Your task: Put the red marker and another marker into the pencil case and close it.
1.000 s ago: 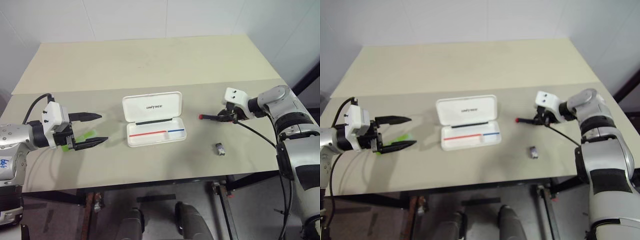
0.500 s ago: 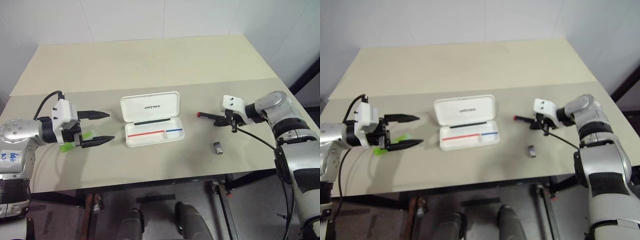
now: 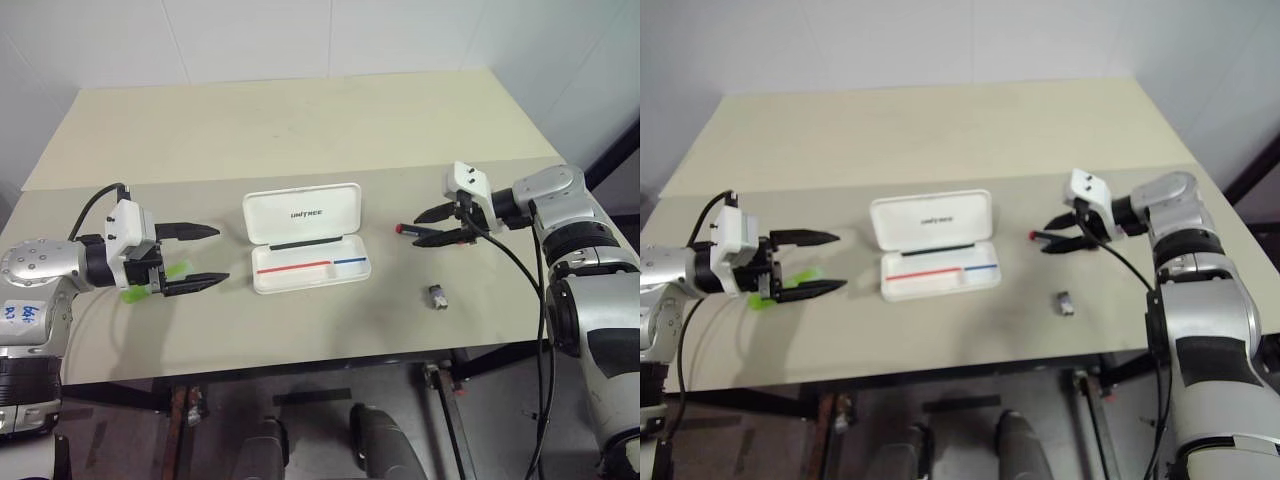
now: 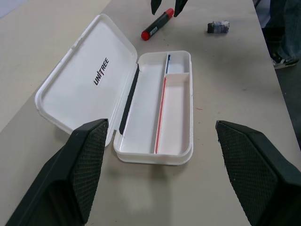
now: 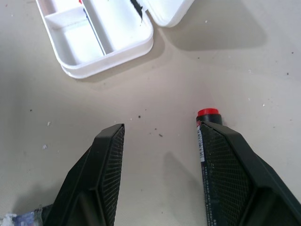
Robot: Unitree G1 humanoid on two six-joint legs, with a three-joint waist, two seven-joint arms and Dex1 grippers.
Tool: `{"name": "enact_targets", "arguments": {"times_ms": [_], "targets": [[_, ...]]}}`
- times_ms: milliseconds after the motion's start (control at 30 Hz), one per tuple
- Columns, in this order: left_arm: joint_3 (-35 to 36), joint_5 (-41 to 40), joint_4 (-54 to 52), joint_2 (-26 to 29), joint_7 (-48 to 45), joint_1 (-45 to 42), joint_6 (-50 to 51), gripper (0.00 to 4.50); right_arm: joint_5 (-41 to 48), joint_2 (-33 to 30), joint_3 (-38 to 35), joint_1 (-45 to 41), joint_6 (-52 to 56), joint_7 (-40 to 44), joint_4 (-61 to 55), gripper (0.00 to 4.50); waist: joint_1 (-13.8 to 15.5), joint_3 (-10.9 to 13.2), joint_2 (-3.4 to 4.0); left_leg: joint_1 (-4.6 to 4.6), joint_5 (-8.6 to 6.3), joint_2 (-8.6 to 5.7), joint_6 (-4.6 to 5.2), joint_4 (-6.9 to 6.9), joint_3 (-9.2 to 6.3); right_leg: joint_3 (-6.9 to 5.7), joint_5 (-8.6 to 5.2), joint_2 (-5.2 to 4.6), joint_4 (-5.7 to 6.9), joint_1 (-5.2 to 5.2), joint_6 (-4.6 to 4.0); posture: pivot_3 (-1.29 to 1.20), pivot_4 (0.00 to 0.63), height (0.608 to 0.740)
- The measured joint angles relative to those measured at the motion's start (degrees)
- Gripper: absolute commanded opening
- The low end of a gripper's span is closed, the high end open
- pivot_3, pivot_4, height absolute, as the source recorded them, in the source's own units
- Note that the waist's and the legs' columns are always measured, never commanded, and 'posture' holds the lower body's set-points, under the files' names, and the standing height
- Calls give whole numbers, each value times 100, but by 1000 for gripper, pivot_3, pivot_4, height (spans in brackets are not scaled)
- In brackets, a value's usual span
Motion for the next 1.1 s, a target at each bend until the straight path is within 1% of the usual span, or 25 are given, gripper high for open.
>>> {"name": "enact_targets", "arguments": {"times_ms": [100, 267, 400, 500, 567, 600, 667, 700, 733, 767, 900, 1100], "targets": [[-46, 0, 45, -47, 7, 0, -15, 3875, -290, -5, 193, 0, 5, -684, 14, 2700, 3, 0, 0, -2, 0, 0, 0, 0, 1, 1, 0, -1, 0, -3, 0, 0, 150, 740], [-60, 2, 60, -50, 7, 0, -55, 3875, -696, -26, 440, 15, 87, -1445, 116, 2700, 4, 0, 0, -7, 0, 0, 0, -3, 3, 2, 0, 0, -1, -10, -1, 0, 150, 740], [-60, 4, 62, -50, 5, -2, -57, 3875, -852, -28, 493, 30, 181, -1721, 137, 2700, -6, 0, 0, -7, 0, -1, 0, -3, 5, 4, 0, 0, 1, -10, -1, 0, 150, 740], [-60, 8, 71, -49, -1, -33, -59, 3875, -904, -32, 531, 87, 354, -1731, 140, 2700, -2, 0, 0, -7, 0, -1, 0, -1, 5, 4, 0, 1, 2, -9, -1, 0, 150, 740], [-63, 9, 77, -49, -4, -107, -66, 3875, -891, -37, 524, 87, 560, -1588, 133, 2324, -1, -1, -2, -6, 0, -1, 0, 1, 5, 3, 0, 1, 3, -8, -1, 0, 150, 740], [-62, 9, 77, -48, -6, -135, -79, 3875, -888, -46, 524, 87, 676, -1439, 126, 2066, -1, -1, -2, -3, 0, -1, 0, 0, 5, 3, 0, 1, 3, -6, 0, 0, 150, 740], [-63, 11, 77, -48, -13, -147, -113, 3875, -889, -78, 540, 88, 838, -1066, 98, 1429, 16, -1, -2, -3, 0, 0, 0, 0, 3, 1, 0, 1, 1, -5, 0, 0, 150, 740], [-64, 16, 82, -48, -18, -147, -116, 3875, -888, -91, 542, 109, 891, -871, 83, 1001, 21, -3, -4, -3, 0, 0, 0, 0, 1, -2, 0, 2, 0, -3, 0, 0, 150, 740], [-67, 18, 88, -48, -24, -147, -118, 3875, -888, -113, 542, 130, 894, -762, 48, 694, 24, -3, -5, -3, -1, 0, 1, 0, 0, -3, -1, 2, 0, -1, 0, 0, 150, 740], [-70, 20, 93, -48, -33, -147, -123, 3875, -886, -128, 541, 150, 894, -632, 17, 555, 26, -4, -6, -3, -1, 0, 2, 0, -1, -3, 0, 1, 0, 1, 0, 0, 150, 740], [-82, 30, 109, -48, -50, -154, -150, 3875, -832, -135, 523, 209, 764, -530, -41, 555, 15, -5, -8, -3, -3, 2, 0, -2, -1, -5, -1, 3, 0, 2, 0, 0, 150, 740], [-117, 69, 217, -53, -49, -184, -192, 3875, -761, -81, 427, 304, 150, -665, -68, 555, -33, -5, -9, 1, -3, 4, -1, 0, 2, -1, -1, 6, 0, 1, 0, 0, 150, 740]]}}
